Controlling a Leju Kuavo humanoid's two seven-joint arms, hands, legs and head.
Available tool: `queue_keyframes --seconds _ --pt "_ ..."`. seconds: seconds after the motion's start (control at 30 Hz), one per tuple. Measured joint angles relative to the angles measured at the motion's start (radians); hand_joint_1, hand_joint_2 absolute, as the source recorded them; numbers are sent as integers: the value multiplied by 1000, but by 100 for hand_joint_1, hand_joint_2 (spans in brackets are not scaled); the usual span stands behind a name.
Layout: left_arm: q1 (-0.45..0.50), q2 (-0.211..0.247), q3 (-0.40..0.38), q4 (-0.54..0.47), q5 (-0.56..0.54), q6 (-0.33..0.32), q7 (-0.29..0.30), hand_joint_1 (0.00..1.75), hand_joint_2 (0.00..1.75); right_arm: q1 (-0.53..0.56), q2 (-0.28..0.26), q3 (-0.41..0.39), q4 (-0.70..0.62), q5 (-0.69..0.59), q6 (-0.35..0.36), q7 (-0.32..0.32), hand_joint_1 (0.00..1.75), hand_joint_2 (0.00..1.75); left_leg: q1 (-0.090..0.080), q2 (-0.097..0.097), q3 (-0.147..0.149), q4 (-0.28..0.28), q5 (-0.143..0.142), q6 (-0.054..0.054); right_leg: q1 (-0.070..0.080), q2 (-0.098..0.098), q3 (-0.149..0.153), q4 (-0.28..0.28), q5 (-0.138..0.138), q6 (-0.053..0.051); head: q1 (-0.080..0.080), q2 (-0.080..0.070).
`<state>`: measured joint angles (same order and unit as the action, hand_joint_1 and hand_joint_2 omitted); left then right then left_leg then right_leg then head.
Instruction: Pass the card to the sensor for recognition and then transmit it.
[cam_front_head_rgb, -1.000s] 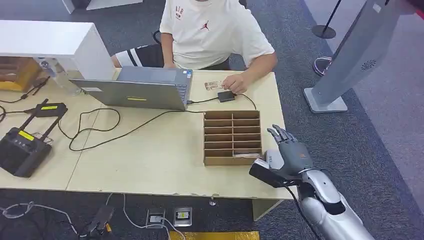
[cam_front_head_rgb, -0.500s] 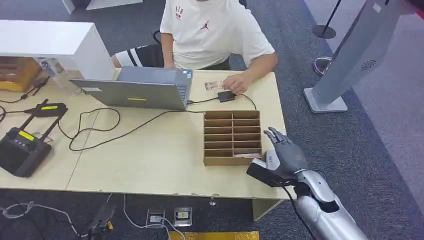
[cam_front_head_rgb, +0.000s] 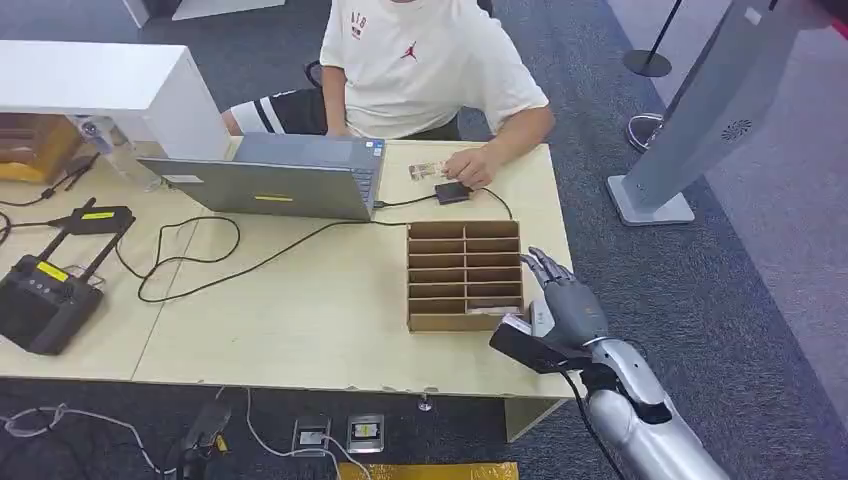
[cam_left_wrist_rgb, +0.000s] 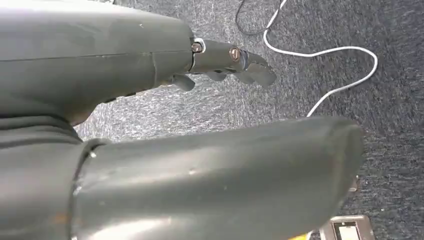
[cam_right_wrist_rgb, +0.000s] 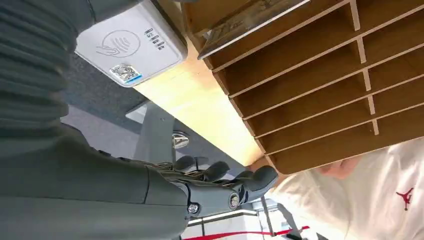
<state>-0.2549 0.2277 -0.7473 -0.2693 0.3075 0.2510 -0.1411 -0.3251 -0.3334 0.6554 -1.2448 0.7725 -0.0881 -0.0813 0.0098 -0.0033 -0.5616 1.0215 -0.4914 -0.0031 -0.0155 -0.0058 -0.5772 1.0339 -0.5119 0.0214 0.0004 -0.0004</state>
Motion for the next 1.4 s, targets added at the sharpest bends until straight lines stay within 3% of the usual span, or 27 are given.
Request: queue_keyframes --seconds 0.6,0.8,1.07,1.1,1.17,1.2,1.4 --pt "-5 0 0 0 -1 5 2 0 0 4 1 12 0 -2 50 15 0 175 0 0 0 0 0 0 0 0 0 0 0 0 0 0" --pt "2 -5 0 0 8 23 -35 0 0 0 1 22 0 -9 49 2 0 175 0 0 0 0 0 0 0 0 0 0 0 0 0 0" --pt "4 -9 0 0 9 26 -39 0 0 -8 7 32 -2 -10 55 0 0 175 0 0 0 0 0 0 0 0 0 0 0 0 0 0" --pt "4 -10 0 0 9 26 -39 0 0 -8 8 33 -2 -10 56 0 9 175 0 0 0 0 0 0 0 0 0 0 0 0 0 0" --pt "4 -10 0 0 9 26 -39 0 0 -10 10 34 -2 -10 58 0 9 175 0 0 -1 0 0 0 0 0 0 0 0 0 0 0" --pt "4 -11 0 0 9 26 -39 0 0 -13 11 34 -2 -9 60 0 175 175 0 0 -1 0 0 0 0 0 0 0 0 0 0 0" --pt "5 -15 0 0 11 24 -39 0 0 -32 21 46 2 -24 109 5 175 175 0 0 0 0 0 0 0 -1 0 0 0 0 0 0"
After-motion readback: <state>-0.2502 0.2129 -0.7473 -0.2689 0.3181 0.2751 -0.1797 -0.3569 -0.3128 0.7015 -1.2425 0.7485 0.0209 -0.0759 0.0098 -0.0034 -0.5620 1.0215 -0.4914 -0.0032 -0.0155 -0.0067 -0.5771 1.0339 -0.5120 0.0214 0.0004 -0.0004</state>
